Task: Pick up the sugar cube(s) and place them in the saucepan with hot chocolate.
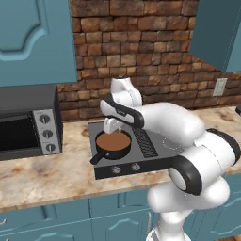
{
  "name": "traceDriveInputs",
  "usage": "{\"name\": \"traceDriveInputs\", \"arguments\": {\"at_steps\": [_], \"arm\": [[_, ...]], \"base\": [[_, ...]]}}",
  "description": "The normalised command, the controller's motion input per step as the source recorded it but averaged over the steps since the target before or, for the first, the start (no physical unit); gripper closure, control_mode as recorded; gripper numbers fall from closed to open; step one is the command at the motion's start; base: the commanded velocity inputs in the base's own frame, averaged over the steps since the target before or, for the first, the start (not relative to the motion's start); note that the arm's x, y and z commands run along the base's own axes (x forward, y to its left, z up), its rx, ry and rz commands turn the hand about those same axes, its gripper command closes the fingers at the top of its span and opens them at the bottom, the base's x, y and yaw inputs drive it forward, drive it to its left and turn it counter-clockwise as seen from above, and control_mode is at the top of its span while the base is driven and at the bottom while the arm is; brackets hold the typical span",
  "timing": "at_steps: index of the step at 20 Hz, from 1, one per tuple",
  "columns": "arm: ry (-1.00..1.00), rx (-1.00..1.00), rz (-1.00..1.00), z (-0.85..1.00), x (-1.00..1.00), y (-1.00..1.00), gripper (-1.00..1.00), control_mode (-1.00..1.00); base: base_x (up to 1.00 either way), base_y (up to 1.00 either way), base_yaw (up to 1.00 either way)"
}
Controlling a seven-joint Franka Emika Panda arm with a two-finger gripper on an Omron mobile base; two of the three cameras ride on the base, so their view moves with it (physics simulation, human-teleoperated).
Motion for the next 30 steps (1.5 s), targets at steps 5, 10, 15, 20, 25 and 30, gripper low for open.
{"name": "traceDriveInputs", "arguments": {"at_steps": [5, 10, 15, 20, 25, 30], "arm": [[0.0, -0.08, 0.0, -0.56, 0.41, 0.02, 1.0, -1.0], [0.0, -0.02, 0.01, -0.51, 0.26, 0.0, 1.0, -1.0], [0.0, 0.01, 0.0, -0.27, 0.01, 0.0, 1.0, -1.0], [0.0, 0.01, 0.0, -0.12, 0.0, 0.0, -1.0, -1.0], [-0.01, 0.0, 0.0, 0.0, 0.0, -0.03, -1.0, -1.0], [-0.02, 0.0, -0.03, 0.13, -0.07, -0.19, -1.0, -1.0]], "base": [[0.0, 0.0, 0.0], [0.0, 0.0, 0.0], [0.0, 0.0, 0.0], [0.0, 0.0, 0.0], [0.0, 0.0, 0.0], [0.0, 0.0, 0.0]]}}
